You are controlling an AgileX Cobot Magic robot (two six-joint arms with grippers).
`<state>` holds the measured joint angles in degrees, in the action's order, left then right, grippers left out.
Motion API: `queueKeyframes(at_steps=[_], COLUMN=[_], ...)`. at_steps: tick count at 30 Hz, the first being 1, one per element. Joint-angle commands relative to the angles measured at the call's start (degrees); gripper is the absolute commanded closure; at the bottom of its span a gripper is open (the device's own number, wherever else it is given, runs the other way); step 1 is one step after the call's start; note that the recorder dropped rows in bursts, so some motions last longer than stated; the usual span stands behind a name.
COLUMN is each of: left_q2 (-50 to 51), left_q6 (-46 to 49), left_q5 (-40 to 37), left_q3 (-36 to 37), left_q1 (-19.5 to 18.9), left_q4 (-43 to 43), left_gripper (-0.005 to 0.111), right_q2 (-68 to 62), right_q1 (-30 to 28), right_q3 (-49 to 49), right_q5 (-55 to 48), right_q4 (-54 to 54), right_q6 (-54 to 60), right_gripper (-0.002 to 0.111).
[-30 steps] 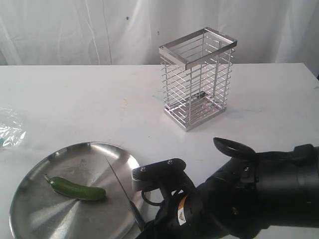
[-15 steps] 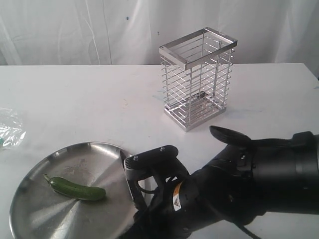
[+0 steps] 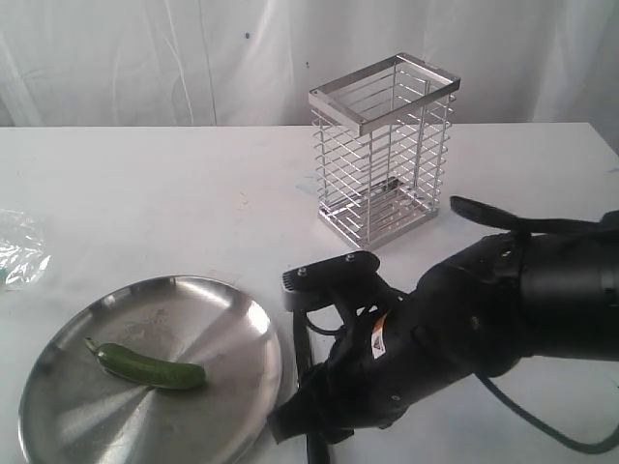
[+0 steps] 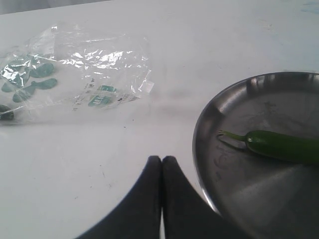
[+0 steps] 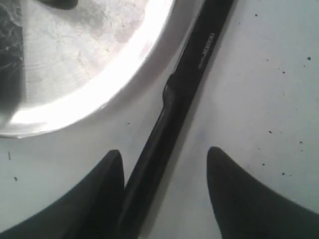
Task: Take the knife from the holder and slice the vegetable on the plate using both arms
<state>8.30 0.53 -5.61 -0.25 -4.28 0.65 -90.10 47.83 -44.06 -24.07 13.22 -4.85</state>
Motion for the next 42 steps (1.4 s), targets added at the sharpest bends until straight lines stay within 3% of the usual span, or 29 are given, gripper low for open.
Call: queueKeyframes(at_steps=[1,12,23,28,37,42], left_q2=[-0.29,-0.29,-0.29,-0.29,-0.29,-0.29], left_q6=[-0.53,-0.53,-0.53,-0.53,-0.53,-0.53], left_q5=[-0.03,-0.03,-0.03,-0.03,-0.03,-0.03], left_q3=[0.25,0.25,0.25,0.25,0.25,0.25], left_q1=[0.36,0.36,0.36,0.36,0.36,0.36], left_q4=[0.10,0.10,0.10,0.10,0.10,0.10], left_gripper=[0.107,0.107,0.107,0.107,0.107,0.107], right_q2=[1.52,-1.36,-7.06,-11.29,-13.45,-13.45], right_q1=[-2.42,-3.25,-2.50,-2.17,-0.47,-0.47], right_q3=[0.21,0.23,-0.89,-5.27,-6.15,-6.04], right_q5=[0.06,-3.85,-1.76,-4.65,-10.60,-11.53], right_q4=[7.61,17.27,15.68,9.04,8.66,8.56], right_q6=[4.85,9.96,9.68,8.83,6.98,5.82], right_gripper=[0.060,0.060,0.060,0.060,0.062,0.080])
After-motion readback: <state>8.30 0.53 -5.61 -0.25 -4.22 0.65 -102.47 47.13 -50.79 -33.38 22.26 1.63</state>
